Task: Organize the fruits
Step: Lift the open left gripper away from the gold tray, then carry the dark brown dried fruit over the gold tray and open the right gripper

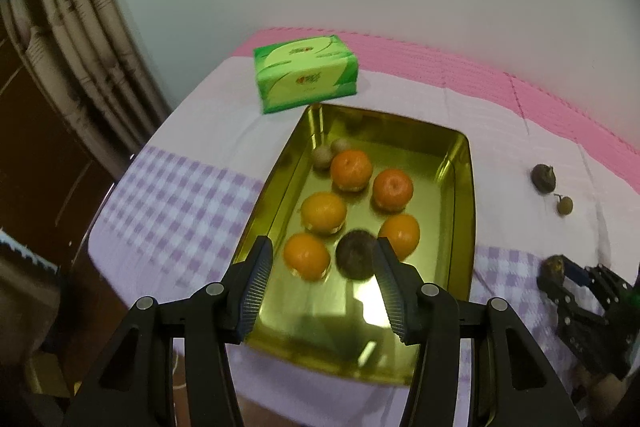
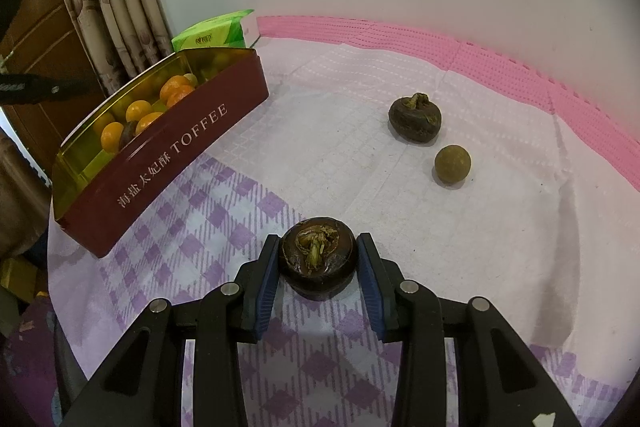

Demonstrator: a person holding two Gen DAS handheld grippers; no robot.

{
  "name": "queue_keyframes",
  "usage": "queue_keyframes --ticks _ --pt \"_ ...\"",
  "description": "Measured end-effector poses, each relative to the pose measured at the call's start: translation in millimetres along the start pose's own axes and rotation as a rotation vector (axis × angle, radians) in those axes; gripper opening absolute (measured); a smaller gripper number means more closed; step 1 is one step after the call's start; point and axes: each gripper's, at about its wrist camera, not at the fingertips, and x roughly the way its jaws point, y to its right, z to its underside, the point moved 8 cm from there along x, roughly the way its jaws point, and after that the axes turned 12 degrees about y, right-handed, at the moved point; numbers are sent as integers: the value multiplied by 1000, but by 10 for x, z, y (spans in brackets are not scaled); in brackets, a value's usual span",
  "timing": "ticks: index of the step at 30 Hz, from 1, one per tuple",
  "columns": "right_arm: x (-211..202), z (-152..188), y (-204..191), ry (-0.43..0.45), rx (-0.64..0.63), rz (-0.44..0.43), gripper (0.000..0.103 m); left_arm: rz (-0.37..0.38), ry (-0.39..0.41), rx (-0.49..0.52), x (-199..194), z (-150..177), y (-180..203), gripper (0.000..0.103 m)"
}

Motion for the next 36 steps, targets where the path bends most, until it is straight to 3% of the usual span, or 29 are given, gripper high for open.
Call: queue_keyframes --ticks 7,12,23,30,36 --pt "-3 9 -14 -4 -10 20 35 -19 -27 -38 -254 267 -97 54" --pt "-65 45 -14 -16 36 19 35 -50 -20 -29 -358 406 -212 63" --pt "-345 -144 -275 21 44 -6 35 -128 -40 -132 -278 567 -722 65" --pt "-517 -582 -792 92 -12 -109 35 -165 -14 -93 -274 549 -748 65" --pt "-420 -786 -1379 80 -63 -224 35 -191 14 -107 -315 492 -849 68"
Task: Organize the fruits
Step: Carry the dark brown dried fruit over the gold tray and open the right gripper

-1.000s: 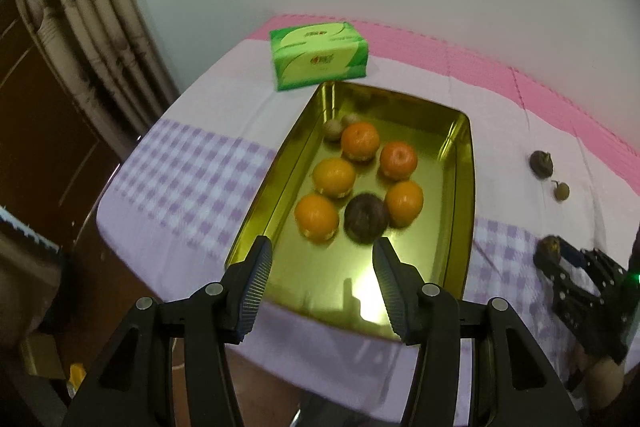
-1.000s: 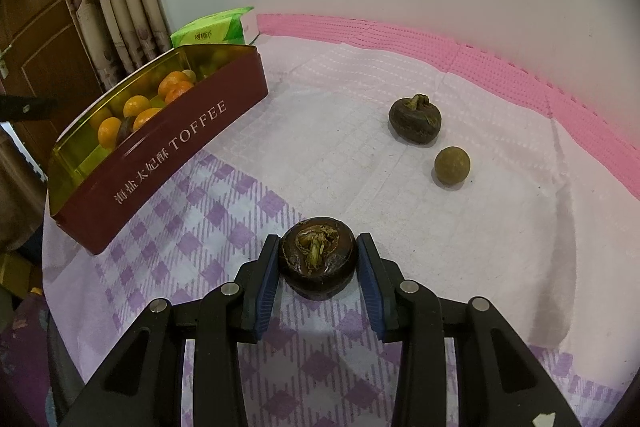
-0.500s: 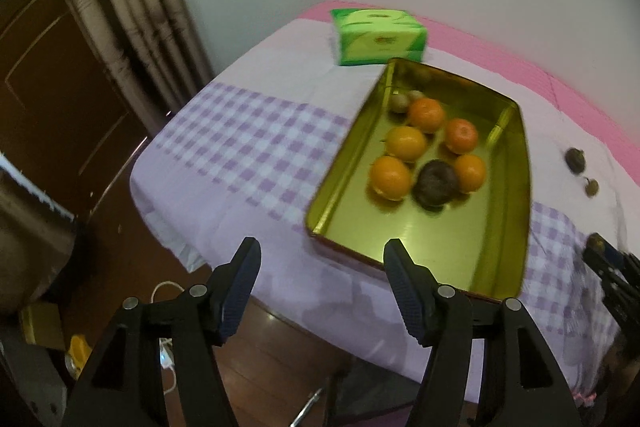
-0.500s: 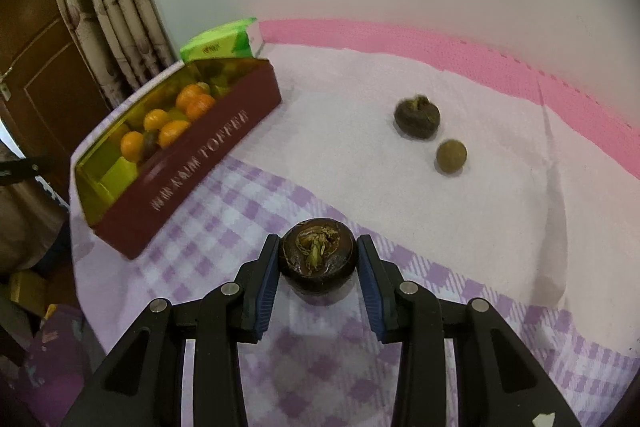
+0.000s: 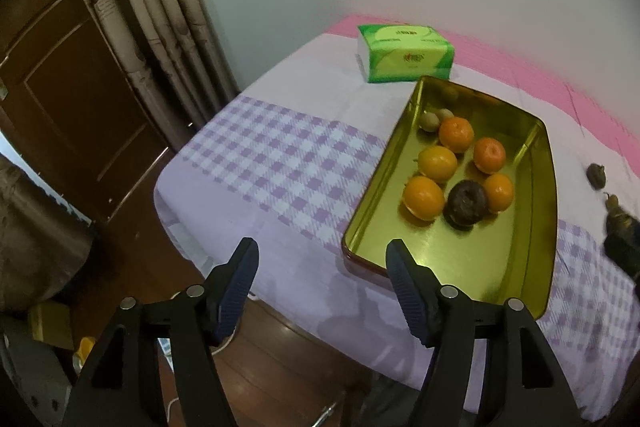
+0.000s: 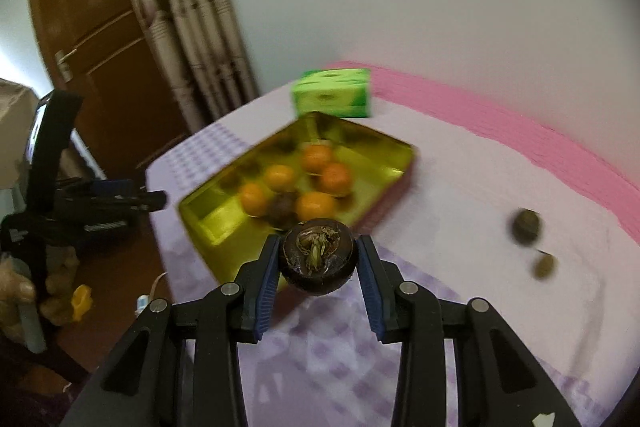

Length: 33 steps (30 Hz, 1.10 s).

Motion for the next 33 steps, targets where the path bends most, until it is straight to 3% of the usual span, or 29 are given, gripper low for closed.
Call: queue_keyframes --ticks 8,17,33 --pt "496 94 -555 -85 -65 -94 35 -63 31 -98 -3 -89 -301 68" --pt "898 101 -775 -138 -37 -141 35 -80 36 -96 26 -105 -348 69" --pt "1513 22 -1033 -208 -86 -138 36 -101 47 -103 25 -140 -411 69"
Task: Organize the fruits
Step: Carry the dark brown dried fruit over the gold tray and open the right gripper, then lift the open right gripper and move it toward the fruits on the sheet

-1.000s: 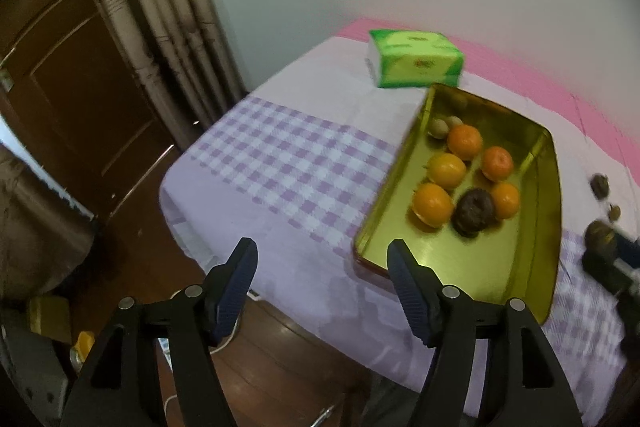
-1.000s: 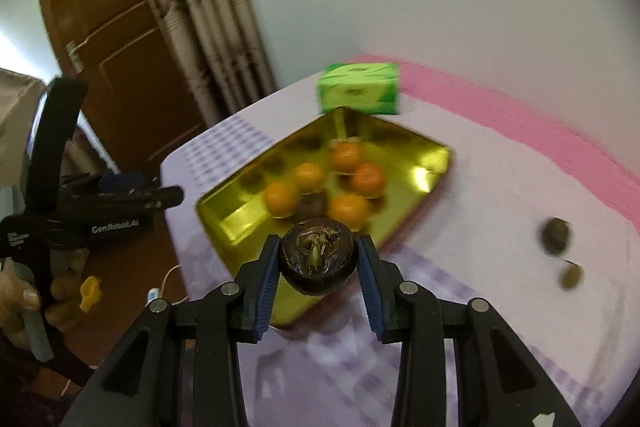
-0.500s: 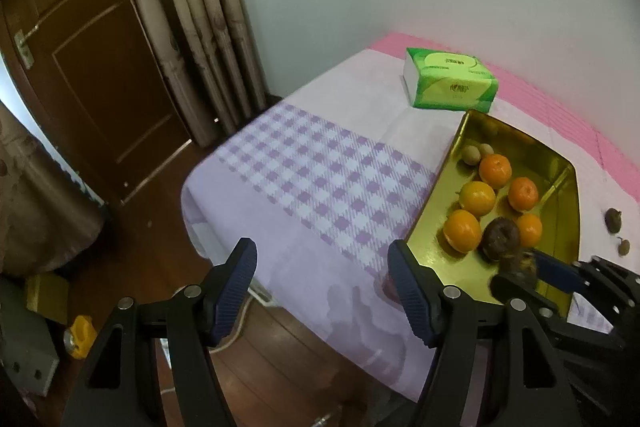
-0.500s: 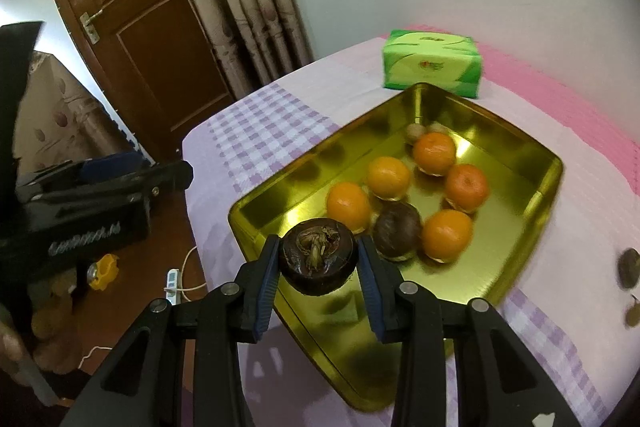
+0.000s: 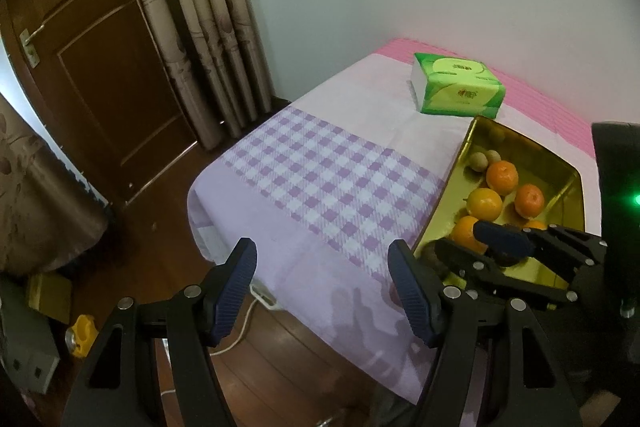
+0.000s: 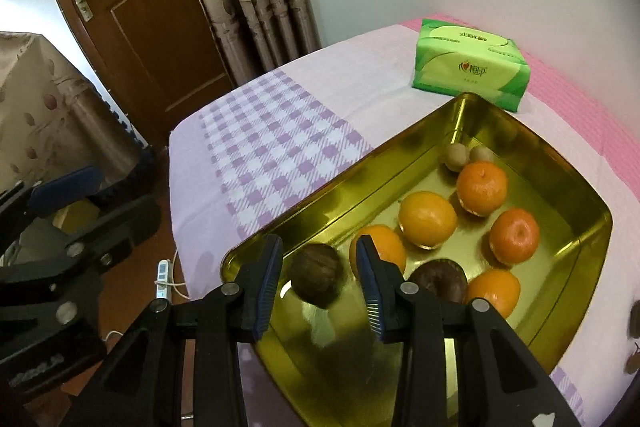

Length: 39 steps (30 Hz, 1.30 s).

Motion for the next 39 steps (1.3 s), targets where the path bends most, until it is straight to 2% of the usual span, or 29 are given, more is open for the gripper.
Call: queue_keyframes --ticks 4,9,13,16,22,27,33,39 --pt "-61 -81 111 47 44 6 39 0 -5 10 5 10 -2 69" --pt "-453 -187 366 159 91 40 50 5 -2 20 -8 22 21 69" --pt "-831 -97 639 220 141 85 55 9 3 40 -26 31 79 69" --pt "-1078 136 861 233 166 142 58 8 15 57 -43 19 122 69" --pt "-1490 800 1473 187 206 337 60 11 33 89 -97 13 202 69" --pt "-1866 1331 2079 161 338 473 61 10 45 112 -136 19 259 69" --pt "-2280 1714 2630 172 417 636 67 0 55 152 -161 44 348 74" --pt "-2463 1923 2871 193 479 670 70 -7 69 190 -179 64 425 76"
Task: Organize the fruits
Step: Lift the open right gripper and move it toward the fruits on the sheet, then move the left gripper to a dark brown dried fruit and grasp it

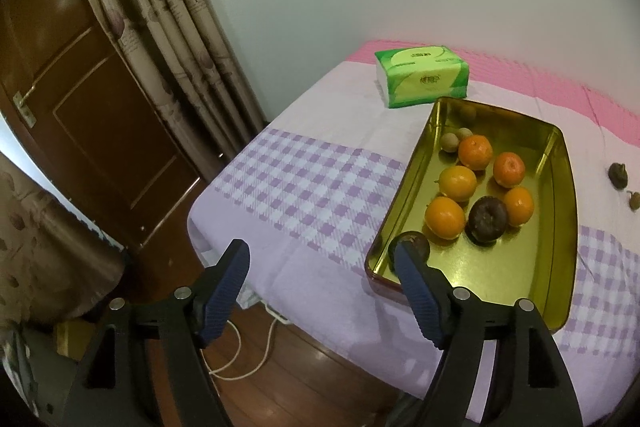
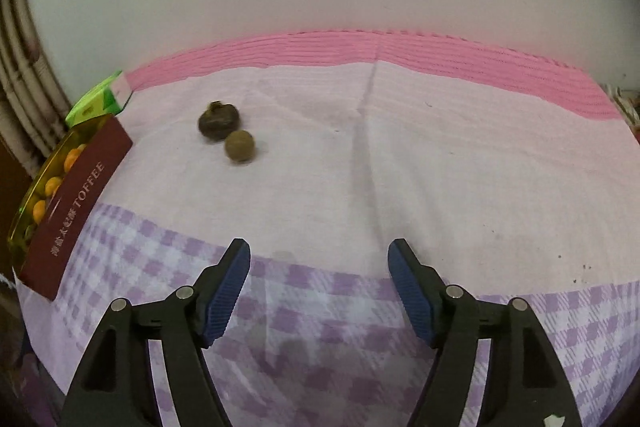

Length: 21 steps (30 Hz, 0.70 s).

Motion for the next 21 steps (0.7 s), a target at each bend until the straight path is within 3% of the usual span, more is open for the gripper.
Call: queue_keyframes --ticks 7,13,21 --pt "30 64 -53 3 -26 -15 78 -13 16 89 -5 38 173 77" --pt "13 62 -2 11 35 -58 80 -8 39 176 -78 31 395 78" --pt "-32 52 0 31 69 -101 88 85 103 248 -210 -376 960 80"
